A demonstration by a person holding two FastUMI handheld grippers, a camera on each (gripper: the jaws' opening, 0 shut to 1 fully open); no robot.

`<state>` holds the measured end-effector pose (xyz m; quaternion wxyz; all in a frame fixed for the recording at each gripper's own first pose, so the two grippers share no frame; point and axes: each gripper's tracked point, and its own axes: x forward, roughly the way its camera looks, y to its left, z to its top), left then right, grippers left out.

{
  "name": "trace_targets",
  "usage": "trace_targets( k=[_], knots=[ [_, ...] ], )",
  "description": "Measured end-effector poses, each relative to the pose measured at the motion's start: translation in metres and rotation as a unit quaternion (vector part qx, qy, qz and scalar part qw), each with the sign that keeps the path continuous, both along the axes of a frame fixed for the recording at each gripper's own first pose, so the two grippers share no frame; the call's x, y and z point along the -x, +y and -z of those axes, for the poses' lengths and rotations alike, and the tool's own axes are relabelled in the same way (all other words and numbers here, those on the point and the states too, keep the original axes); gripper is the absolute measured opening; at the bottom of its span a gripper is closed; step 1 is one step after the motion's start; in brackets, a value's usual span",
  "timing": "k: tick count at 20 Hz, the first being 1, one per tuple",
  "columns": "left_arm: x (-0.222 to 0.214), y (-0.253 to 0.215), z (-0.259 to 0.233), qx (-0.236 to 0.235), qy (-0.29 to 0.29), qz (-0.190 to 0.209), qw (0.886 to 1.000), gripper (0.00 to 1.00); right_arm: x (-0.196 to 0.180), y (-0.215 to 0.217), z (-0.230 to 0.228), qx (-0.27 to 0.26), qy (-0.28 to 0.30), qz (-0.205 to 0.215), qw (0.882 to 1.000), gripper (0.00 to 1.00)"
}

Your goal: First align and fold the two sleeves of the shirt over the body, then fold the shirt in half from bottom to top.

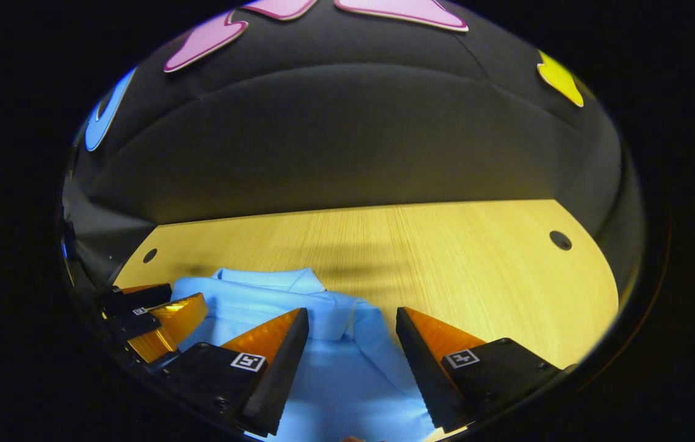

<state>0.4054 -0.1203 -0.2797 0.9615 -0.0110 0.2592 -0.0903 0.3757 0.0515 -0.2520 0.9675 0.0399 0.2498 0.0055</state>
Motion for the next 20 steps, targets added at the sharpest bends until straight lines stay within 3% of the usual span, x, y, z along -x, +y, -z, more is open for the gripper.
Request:
trace_targets(
  k=[10,20],
  knots=[
    [0.094,0.020,-0.078,0.023,-0.070,-0.007,0.997,0.90,0.085,-0.001,-0.080,0.011,-0.064,-0.019,0.998,0.90],
    [0.244,0.050,-0.159,0.033,-0.127,-0.003,0.991,0.89,0.208,0.000,-0.160,0.007,-0.118,-0.026,0.993,0.91]
  ],
)
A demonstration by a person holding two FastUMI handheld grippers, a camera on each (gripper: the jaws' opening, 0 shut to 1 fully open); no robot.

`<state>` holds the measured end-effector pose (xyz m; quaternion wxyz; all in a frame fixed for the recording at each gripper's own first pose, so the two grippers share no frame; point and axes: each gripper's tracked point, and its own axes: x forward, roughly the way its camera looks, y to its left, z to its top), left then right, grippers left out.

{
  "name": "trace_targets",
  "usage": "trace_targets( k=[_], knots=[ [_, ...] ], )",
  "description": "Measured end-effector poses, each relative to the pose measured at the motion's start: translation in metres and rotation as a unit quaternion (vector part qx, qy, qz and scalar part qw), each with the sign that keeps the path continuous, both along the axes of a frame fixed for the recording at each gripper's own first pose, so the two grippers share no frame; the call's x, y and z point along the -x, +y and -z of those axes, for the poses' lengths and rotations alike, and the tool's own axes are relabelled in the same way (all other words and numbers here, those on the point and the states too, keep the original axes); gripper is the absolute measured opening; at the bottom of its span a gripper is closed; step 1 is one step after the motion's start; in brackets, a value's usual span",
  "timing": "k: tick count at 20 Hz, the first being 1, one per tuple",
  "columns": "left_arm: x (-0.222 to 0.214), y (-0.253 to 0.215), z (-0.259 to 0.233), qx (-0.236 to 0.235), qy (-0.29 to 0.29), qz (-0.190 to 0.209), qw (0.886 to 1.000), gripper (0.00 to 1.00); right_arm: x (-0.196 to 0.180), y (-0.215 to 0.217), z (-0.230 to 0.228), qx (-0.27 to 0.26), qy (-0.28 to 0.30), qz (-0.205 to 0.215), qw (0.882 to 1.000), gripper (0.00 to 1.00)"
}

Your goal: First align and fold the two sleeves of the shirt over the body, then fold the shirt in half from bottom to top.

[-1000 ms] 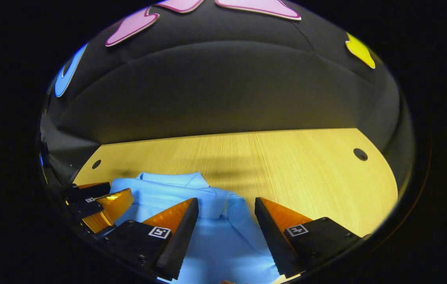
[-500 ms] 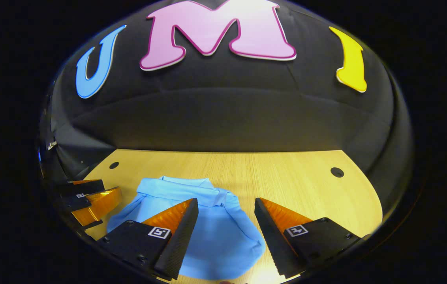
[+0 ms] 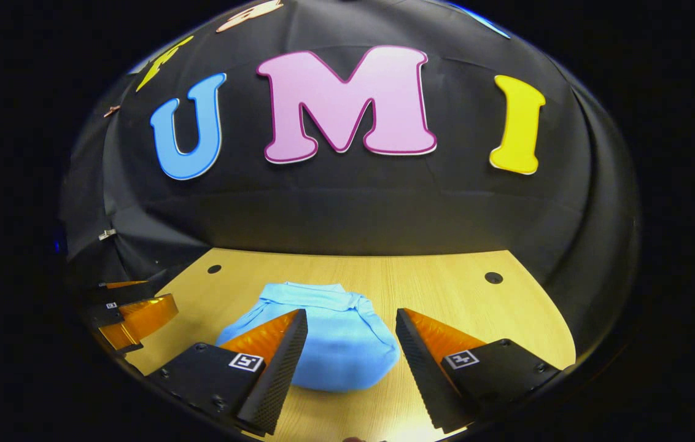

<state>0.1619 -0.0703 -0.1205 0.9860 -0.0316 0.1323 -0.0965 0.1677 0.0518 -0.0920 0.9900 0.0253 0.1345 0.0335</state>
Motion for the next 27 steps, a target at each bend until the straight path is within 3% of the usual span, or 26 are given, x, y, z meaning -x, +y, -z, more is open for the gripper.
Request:
trace_targets(
  k=[6,12,27],
  knots=[
    [0.071,0.022,-0.021,0.017,-0.007,-0.006,1.000,0.90,0.066,-0.001,-0.034,0.000,-0.035,0.003,0.999,0.93],
    [0.107,0.038,-0.030,0.026,-0.005,-0.015,1.000,0.89,0.120,0.014,-0.048,-0.002,-0.053,-0.007,0.999,0.98],
    [0.136,0.033,-0.033,0.010,-0.014,0.004,1.000,0.90,0.147,0.023,-0.043,0.013,-0.050,-0.016,0.999,0.98]
  ],
)
